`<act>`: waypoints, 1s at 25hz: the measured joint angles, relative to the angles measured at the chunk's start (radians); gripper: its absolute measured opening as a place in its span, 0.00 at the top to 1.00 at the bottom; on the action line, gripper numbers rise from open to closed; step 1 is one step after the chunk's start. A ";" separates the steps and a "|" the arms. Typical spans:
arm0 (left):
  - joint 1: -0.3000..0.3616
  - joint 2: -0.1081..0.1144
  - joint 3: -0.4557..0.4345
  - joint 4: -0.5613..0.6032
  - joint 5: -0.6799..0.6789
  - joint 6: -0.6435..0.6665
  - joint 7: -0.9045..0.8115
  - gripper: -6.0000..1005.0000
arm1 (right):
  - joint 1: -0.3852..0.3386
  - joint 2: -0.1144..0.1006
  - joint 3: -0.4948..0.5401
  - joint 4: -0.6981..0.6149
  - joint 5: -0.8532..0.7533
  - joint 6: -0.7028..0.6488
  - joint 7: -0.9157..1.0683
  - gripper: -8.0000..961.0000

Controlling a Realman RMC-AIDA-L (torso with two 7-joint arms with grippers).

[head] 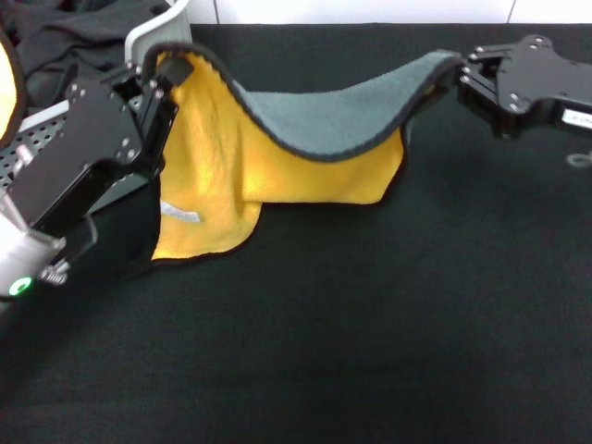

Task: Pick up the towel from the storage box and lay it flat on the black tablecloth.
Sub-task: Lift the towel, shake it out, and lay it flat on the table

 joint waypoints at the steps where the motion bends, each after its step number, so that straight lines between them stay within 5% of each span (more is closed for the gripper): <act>1: 0.009 0.001 0.015 0.016 0.000 0.017 -0.020 0.96 | -0.029 0.006 0.005 -0.049 -0.031 0.004 0.009 0.95; 7: 0.039 0.001 0.045 0.040 -0.007 0.140 -0.085 0.96 | -0.168 0.052 0.069 -0.326 -0.186 0.074 0.087 0.95; 25: 0.165 0.004 0.224 0.196 -0.014 0.156 -0.301 0.96 | -0.268 0.051 0.176 -0.498 -0.218 0.423 0.193 0.94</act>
